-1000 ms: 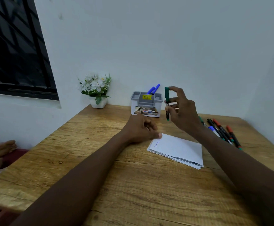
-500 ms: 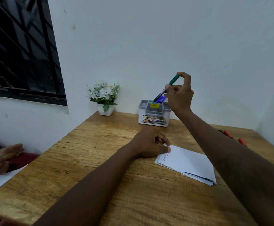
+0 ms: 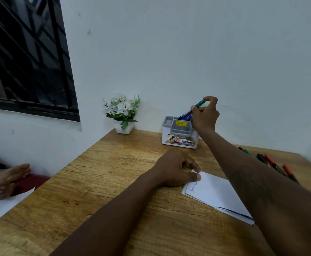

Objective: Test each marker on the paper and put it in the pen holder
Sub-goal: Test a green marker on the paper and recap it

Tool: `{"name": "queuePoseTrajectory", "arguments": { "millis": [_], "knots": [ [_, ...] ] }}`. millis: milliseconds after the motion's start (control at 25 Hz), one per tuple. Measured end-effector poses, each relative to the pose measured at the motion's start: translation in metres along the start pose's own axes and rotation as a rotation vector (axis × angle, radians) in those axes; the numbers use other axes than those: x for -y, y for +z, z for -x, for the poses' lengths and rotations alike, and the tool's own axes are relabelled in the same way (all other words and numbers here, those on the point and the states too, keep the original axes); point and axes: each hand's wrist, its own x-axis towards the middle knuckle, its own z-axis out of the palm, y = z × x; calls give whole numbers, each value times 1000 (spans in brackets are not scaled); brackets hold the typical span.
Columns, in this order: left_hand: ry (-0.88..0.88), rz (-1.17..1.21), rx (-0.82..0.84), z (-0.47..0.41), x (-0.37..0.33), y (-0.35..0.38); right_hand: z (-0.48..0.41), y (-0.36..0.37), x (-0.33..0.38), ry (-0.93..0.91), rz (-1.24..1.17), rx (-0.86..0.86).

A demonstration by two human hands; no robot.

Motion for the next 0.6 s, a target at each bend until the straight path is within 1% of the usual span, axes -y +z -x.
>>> {"name": "queuePoseTrajectory", "arguments": {
  "millis": [80, 200, 600],
  "knots": [
    [7, -3, -2, 0, 0, 0, -4, 2, -5, -14, 54, 19],
    [-1, 1, 5, 0, -1, 0, -11, 3, -10, -82, 158, 43],
    [-27, -7, 30, 0, -5, -2, -7, 9, -4, -67, 147, 81]
  ]
}}
